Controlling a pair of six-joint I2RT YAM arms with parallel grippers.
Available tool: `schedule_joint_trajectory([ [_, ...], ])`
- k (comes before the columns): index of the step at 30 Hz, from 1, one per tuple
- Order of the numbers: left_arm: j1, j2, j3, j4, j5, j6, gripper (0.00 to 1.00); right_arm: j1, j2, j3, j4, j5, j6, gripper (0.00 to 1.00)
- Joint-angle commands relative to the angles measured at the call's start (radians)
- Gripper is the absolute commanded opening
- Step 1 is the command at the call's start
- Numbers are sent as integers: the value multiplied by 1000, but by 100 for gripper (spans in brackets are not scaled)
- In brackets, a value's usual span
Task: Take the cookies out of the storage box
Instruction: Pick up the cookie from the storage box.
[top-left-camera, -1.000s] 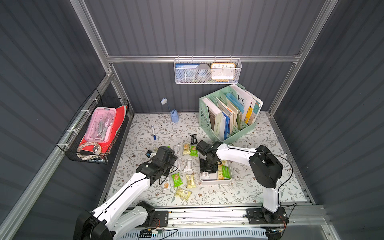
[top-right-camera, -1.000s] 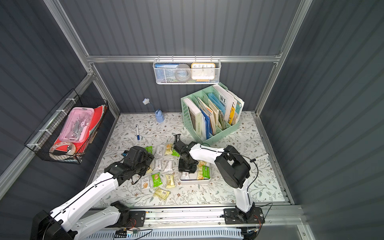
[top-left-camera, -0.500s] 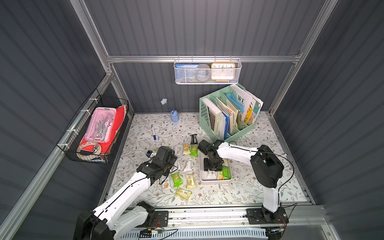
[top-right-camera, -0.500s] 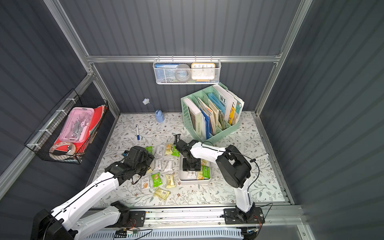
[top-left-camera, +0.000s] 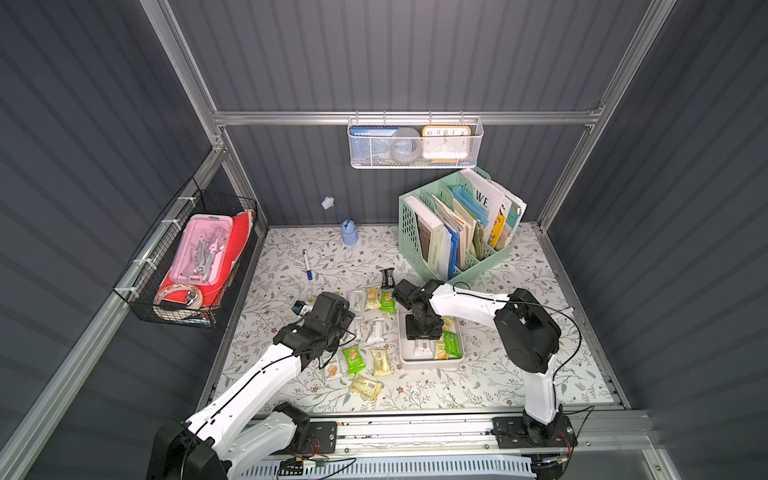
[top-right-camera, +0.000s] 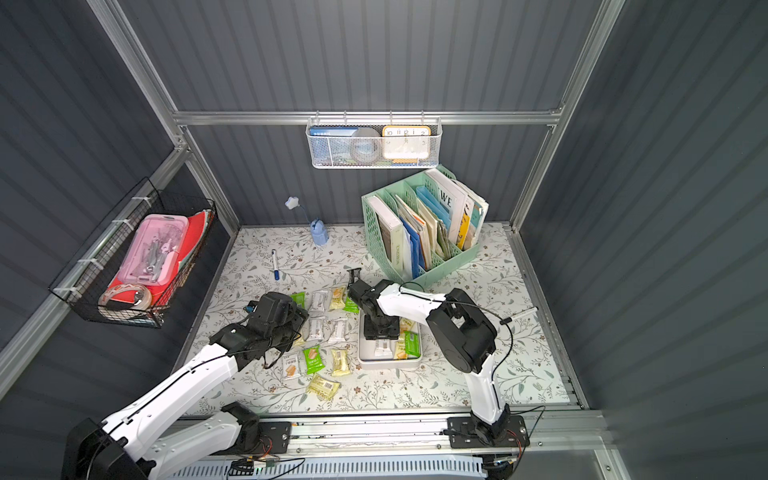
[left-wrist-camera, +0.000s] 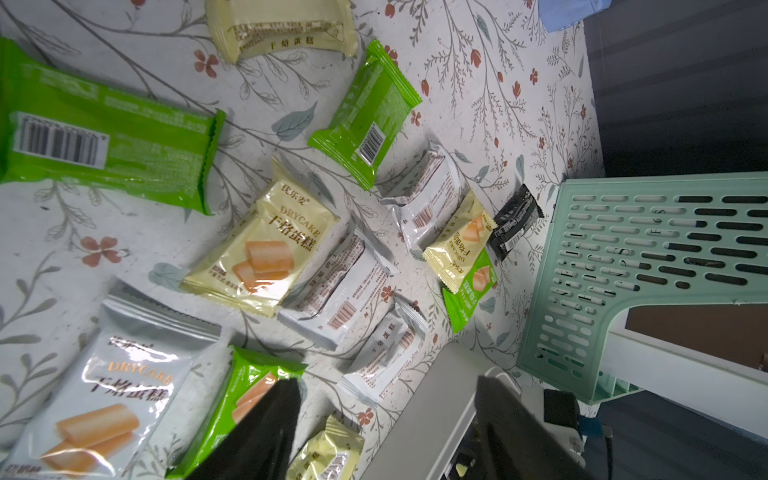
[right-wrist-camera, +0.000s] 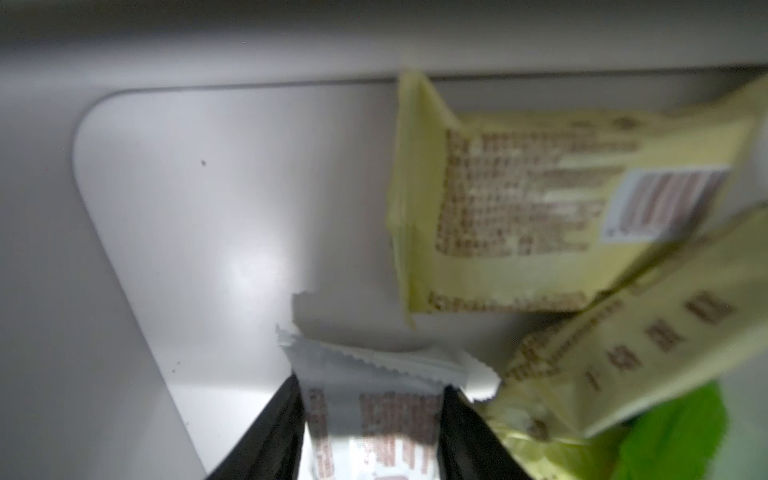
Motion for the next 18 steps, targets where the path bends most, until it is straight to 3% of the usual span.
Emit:
schedule_joint_trajectory([
  [1, 7, -9, 7, -16, -24, 17, 72, 5, 31, -9, -34, -20, -3, 48],
  [18, 13, -22, 15, -27, -52, 21, 72, 4, -60, 52, -97, 6, -2, 40],
])
